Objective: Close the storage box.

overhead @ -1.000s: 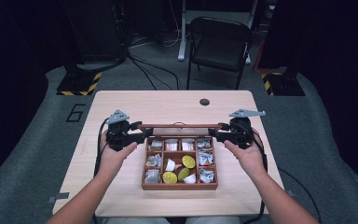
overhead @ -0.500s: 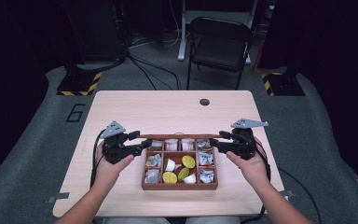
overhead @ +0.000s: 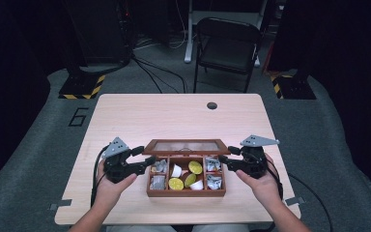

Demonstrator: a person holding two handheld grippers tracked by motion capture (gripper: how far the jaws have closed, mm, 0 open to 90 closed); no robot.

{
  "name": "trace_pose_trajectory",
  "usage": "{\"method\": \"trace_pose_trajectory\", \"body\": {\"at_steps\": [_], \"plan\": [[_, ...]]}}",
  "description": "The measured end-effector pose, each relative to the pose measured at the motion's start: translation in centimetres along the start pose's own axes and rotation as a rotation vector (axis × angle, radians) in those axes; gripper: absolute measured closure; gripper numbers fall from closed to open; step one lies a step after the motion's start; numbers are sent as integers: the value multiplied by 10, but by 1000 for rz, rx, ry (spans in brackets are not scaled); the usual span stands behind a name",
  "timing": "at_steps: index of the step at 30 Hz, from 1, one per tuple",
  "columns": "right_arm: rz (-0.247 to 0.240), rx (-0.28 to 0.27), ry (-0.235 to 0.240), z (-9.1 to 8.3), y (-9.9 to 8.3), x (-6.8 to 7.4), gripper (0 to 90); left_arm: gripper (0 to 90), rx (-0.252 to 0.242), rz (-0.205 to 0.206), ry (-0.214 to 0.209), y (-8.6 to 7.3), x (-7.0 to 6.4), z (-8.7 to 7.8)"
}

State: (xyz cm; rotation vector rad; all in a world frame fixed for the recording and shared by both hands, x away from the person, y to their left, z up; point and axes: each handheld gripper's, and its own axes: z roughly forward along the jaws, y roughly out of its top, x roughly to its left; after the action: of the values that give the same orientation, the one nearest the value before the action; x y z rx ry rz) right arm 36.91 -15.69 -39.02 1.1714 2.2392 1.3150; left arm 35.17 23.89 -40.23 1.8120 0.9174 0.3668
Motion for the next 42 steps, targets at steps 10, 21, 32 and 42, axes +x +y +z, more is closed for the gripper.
{"method": "trace_pose_trajectory", "body": {"at_steps": [10, 21, 32, 42], "plan": [[-16, 17, -2, 0, -24, 7, 445, 401, 8, -22, -8, -25, -4, -2], [-17, 22, 2, 2, -44, 10, 465, 401, 32, -10, 2, -40, -11, -3], [-20, 25, 7, 0, -56, 12, 508, 404, 49, -16, 1, -49, -15, -3], [-55, 62, 8, 6, -71, 15, 509, 432, 53, -19, -9, -61, -16, -4]]}}
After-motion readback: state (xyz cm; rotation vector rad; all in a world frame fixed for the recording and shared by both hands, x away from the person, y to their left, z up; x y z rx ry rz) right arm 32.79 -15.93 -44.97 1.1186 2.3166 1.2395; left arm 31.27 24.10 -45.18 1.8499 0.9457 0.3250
